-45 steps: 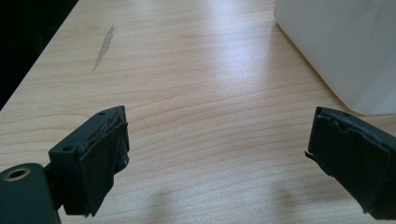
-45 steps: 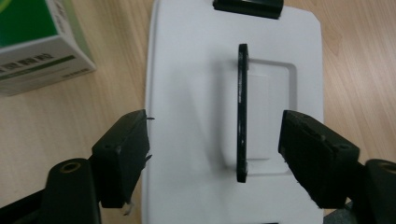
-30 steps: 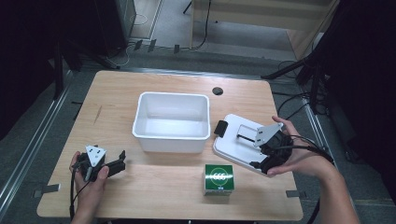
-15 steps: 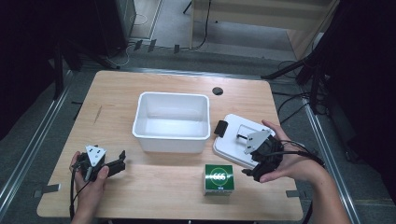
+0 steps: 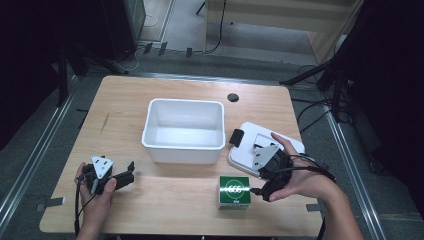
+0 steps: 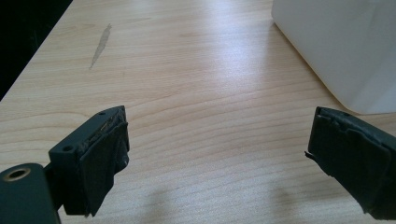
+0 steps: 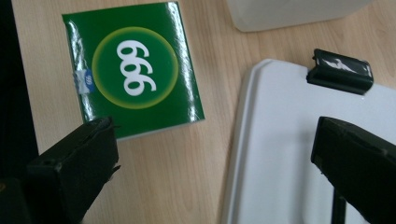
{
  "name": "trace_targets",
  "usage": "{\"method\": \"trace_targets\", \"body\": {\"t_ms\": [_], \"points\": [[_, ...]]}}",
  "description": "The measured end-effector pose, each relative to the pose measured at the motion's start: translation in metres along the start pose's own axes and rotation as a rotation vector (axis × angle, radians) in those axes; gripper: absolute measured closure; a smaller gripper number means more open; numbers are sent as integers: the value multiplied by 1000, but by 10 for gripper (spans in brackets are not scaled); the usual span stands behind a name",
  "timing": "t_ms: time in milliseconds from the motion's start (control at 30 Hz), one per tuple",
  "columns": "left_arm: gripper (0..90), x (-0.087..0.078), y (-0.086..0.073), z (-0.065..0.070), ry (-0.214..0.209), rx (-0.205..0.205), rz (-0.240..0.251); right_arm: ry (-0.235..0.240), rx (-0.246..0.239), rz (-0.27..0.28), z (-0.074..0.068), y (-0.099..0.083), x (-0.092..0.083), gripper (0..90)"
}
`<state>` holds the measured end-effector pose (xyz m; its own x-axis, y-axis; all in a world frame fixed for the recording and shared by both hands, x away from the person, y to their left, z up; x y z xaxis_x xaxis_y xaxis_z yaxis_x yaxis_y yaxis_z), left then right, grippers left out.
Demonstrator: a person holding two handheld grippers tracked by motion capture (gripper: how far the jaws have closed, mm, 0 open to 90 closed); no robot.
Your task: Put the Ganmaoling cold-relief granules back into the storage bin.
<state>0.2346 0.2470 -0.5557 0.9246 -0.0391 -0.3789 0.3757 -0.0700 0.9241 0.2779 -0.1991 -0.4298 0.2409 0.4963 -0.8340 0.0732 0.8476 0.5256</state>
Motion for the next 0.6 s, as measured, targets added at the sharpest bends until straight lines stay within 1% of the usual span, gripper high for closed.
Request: {"method": "trace_targets", "body": {"t_ms": [200,333,467,600], "points": [[68,0,0,0,3,7,-2,13,-13,-12,-3,4,10,7],[68,0,0,0,2,1,-4,24,-13,-11,-7,6,14,8],[68,1,0,0,1,0,-13,29,-29,-8,-8,8,18,8],[68,1,0,0,1,0,-13,59,-22,-1,-11,9,22,8]]}}
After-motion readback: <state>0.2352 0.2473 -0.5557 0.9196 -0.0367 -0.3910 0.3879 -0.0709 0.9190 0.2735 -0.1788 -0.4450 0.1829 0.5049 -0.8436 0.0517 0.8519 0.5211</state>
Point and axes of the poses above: each handheld gripper's, and its own axes: x roughly forward along the jaws, y roughly out of its top, z roughly to its right, the point moved 1 cm from there along x, roughly forward along the jaws, and after that the axes turned 8 degrees about z, right-handed, at the moved point
